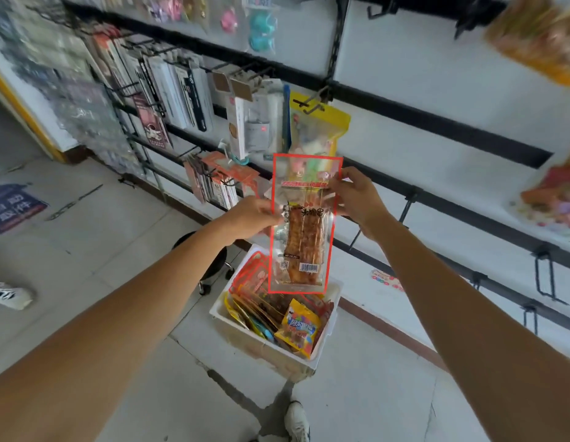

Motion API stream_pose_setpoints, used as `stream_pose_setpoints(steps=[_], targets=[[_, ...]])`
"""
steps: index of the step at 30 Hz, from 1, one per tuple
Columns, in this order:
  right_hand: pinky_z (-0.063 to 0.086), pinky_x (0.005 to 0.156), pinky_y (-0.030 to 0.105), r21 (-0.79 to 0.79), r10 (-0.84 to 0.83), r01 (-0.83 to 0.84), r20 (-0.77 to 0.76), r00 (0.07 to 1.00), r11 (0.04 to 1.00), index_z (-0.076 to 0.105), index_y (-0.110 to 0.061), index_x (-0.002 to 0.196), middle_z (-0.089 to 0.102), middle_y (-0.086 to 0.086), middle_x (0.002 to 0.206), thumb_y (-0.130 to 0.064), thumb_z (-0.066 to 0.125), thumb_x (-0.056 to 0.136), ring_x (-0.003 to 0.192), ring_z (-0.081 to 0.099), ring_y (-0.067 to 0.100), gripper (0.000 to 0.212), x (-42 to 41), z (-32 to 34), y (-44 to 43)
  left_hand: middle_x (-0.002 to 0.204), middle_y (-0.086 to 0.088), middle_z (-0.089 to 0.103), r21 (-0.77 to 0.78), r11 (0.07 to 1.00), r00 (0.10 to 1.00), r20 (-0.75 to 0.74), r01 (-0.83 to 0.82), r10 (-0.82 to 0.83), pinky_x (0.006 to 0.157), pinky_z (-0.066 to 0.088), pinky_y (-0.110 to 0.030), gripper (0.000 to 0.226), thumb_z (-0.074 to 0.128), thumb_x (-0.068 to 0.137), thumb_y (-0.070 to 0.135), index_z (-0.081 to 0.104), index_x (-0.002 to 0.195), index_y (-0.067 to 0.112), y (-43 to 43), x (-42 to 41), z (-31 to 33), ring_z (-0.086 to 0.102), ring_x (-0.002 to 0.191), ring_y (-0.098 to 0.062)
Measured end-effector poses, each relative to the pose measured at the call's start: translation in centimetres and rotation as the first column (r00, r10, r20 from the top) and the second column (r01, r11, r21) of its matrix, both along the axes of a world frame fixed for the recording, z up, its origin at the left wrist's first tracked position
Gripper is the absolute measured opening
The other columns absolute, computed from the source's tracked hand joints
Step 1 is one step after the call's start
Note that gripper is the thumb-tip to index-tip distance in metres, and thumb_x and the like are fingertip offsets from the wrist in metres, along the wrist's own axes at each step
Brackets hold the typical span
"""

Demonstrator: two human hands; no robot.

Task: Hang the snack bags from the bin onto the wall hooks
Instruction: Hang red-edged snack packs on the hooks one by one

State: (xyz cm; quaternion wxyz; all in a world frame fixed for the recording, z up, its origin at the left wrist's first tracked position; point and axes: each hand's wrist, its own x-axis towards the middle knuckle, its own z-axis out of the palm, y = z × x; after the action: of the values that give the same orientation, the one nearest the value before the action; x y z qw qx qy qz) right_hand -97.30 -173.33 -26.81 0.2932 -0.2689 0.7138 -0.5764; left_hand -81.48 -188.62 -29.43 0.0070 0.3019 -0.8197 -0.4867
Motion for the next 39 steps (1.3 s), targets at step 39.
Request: stream_pose_setpoints(steps=[39], targets=[[0.059, 0.072, 0.036, 0.276, -0.229, 0.314, -0.298, 0.927, 0.908, 0.069, -0.017, 0.102, 0.067, 0.006, 0.093, -0.01, 0.057, 0.09, 0.085, 0.065, 0.025, 0.018, -1.3, 2.9, 25.1, 0.092, 0.008, 0.069, -0.324, 0.88, 0.859, -0.269, 0.346, -0.437, 0.09, 0.055, -0.033, 0.018, 0.056, 0.094, 0.013, 0.07, 0.099, 0.023, 23.0, -10.7, 8.8, 0.066, 0.091, -0.007]])
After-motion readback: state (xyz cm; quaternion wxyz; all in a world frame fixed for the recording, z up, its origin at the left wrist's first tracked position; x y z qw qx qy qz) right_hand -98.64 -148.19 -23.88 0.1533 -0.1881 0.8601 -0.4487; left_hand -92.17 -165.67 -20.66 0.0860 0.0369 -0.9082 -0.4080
